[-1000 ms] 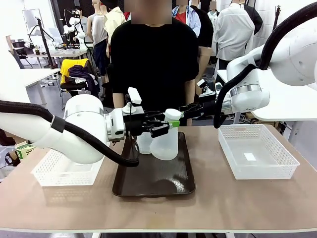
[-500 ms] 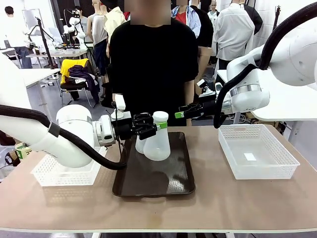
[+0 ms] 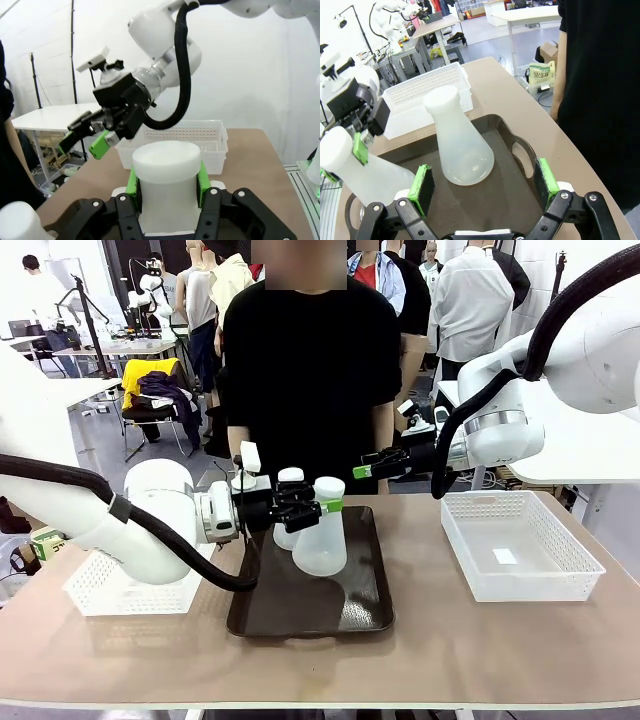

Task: Prepare the laboratory tools.
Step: Place the picked Big flask upright in the Handle tray as directed by the person.

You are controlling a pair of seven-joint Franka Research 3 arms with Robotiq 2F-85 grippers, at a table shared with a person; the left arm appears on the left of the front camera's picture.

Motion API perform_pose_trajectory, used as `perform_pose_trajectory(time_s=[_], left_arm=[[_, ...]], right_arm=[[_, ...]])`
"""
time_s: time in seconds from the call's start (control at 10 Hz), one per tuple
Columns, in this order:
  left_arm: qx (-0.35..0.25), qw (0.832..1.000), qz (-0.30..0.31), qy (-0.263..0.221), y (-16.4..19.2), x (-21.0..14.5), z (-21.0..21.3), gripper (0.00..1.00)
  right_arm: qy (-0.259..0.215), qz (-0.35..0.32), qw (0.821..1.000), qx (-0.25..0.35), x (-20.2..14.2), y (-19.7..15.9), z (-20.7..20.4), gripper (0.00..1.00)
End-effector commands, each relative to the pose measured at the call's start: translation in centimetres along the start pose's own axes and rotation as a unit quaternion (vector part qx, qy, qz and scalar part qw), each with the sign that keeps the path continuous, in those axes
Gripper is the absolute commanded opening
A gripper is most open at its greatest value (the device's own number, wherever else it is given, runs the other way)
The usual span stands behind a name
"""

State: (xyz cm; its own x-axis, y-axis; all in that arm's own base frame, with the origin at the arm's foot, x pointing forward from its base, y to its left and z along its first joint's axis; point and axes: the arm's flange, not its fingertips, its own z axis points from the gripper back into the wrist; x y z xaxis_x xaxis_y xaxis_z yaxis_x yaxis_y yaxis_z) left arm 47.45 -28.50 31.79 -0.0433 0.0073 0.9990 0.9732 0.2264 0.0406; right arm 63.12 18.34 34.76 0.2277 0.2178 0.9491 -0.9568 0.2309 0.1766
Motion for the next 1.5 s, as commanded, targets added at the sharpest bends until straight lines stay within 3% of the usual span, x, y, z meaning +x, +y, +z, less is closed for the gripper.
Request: perform_pose_trajectory(time_s=[0.0, 0.5, 0.6, 1.0, 1.1, 1.4], left_arm=[[-0.009, 1.0, -0.016, 0.011, -2.0, -5.2, -1.1, 0.0], [-0.013, 0.999, -0.008, 0.029, -2.4, -6.3, -0.2, 0.0], [-0.015, 0.999, -0.007, 0.034, -2.4, -6.3, 0.0, 0.08], [-0.037, 0.997, -0.016, 0.06, -2.5, -5.1, 1.4, 0.88], [-0.045, 0.996, -0.023, 0.072, -2.7, -4.5, 1.9, 1.0], [-0.038, 0.993, -0.033, 0.107, -2.3, -3.9, 3.2, 1.0]], right_arm=[[0.005, 0.001, 1.0, 0.002, -0.1, 0.1, 0.0, 1.0], [0.005, 0.001, 1.0, 0.002, -0.1, 0.1, 0.0, 1.0], [0.005, 0.001, 1.0, 0.002, -0.1, 0.1, 0.0, 1.0], [0.005, 0.001, 1.0, 0.002, -0.1, 0.1, 0.0, 1.0], [0.005, 0.001, 1.0, 0.002, -0.1, 0.1, 0.0, 1.0], [0.005, 0.001, 1.0, 0.002, -0.1, 0.1, 0.0, 1.0]])
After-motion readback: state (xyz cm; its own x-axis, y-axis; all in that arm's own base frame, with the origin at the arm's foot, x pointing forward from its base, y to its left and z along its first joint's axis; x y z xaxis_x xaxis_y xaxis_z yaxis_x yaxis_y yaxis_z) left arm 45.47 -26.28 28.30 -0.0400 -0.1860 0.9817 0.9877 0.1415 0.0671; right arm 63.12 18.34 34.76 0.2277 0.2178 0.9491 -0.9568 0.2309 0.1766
